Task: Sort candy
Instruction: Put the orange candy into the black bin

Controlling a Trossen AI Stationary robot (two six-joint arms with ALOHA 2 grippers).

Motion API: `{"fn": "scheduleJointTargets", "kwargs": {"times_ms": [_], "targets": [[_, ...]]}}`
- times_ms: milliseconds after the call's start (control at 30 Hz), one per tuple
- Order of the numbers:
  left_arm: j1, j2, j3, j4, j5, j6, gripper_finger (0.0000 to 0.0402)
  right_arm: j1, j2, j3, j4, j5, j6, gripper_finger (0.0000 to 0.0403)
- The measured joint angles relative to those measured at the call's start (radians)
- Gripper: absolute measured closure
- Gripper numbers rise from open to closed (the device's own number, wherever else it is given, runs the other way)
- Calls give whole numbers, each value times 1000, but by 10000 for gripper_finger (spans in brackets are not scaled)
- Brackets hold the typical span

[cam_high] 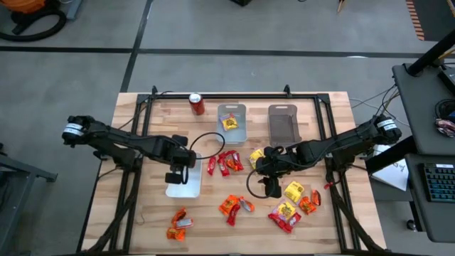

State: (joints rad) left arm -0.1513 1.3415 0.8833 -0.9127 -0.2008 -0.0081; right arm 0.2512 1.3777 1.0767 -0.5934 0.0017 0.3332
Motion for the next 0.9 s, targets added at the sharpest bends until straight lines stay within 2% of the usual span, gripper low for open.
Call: {"fn": "scheduleJointTargets", "kwargs": {"times_ms": [300,533,900], "targets": [[1,-10,20,-8,0,-27,322,0,0,0,0,0,22,252],[-19,-92,60,18,0,-73,322,0,0,0,-1,-2,80,252],[-90,-271,5,424,-1,-147,322,0,0,0,-70,-13,237,252]]}}
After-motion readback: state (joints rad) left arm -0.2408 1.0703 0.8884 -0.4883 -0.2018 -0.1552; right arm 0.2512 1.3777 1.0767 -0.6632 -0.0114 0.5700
